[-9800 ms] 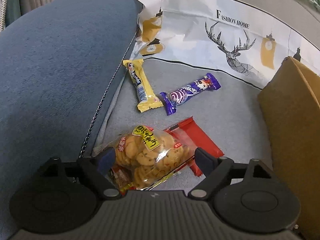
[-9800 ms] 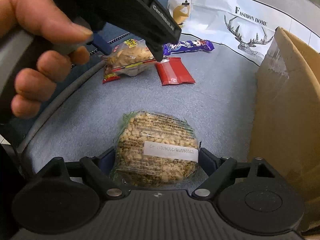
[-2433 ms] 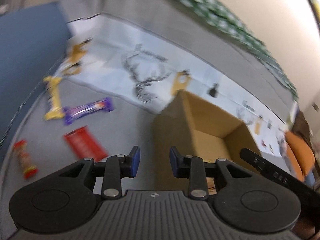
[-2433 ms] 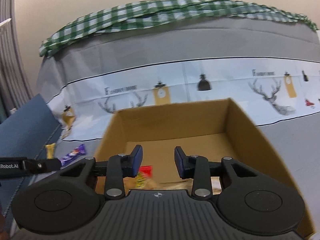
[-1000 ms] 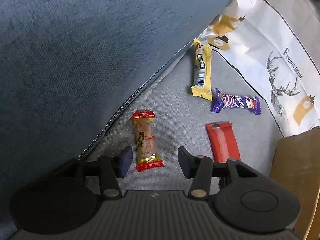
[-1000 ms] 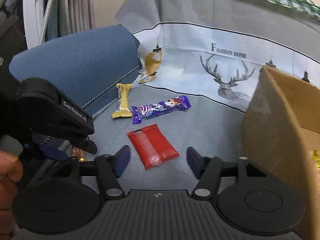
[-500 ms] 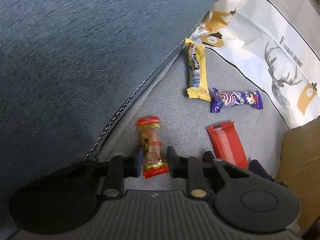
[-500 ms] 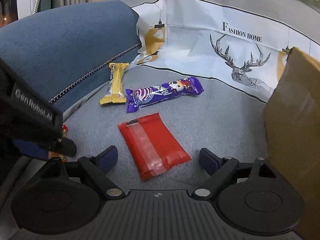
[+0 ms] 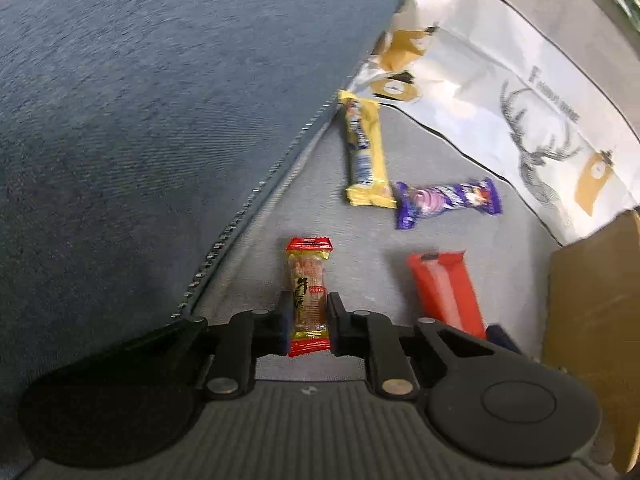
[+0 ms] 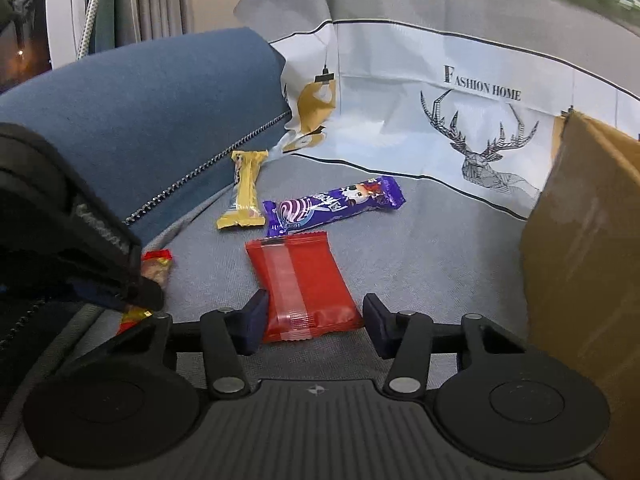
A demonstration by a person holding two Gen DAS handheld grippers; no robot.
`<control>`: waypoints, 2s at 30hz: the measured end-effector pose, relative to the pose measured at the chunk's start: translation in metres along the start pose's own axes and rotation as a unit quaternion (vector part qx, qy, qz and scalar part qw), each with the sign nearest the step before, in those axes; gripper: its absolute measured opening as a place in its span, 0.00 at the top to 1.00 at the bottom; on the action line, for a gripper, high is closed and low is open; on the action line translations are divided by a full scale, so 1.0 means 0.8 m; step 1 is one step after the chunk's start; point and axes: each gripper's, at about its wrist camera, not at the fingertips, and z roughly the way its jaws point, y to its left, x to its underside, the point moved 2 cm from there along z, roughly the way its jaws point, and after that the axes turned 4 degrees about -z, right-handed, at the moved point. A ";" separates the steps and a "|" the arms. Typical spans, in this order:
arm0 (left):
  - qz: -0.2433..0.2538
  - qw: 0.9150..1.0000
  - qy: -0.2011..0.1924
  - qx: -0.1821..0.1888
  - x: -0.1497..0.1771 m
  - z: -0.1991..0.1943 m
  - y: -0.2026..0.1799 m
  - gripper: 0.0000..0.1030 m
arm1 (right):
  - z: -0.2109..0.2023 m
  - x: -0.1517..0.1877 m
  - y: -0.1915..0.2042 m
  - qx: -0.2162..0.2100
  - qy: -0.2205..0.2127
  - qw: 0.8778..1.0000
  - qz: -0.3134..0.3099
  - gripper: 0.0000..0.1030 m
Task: Organize snacks
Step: 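Grasp the small red-gold snack with left tool while right tool grasps the red bar, then carry the red-gold snack and red bar over the cardboard box with both tools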
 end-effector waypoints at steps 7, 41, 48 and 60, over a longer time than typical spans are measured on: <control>0.060 0.997 0.004 0.039 0.009 -0.010 -0.019 0.83 | -0.047 0.025 0.004 0.018 0.051 0.998 0.017 0.49; 0.153 0.987 0.028 0.028 0.034 0.004 -0.046 0.83 | -0.061 0.047 0.002 0.024 0.081 0.996 0.038 0.57; 0.142 0.989 0.014 0.043 0.031 -0.005 -0.049 0.83 | -0.068 0.045 -0.003 0.034 0.064 0.996 0.047 0.57; 0.117 0.991 -0.024 0.067 0.021 -0.029 -0.054 0.83 | -0.097 0.035 0.003 0.045 0.023 0.998 0.043 0.57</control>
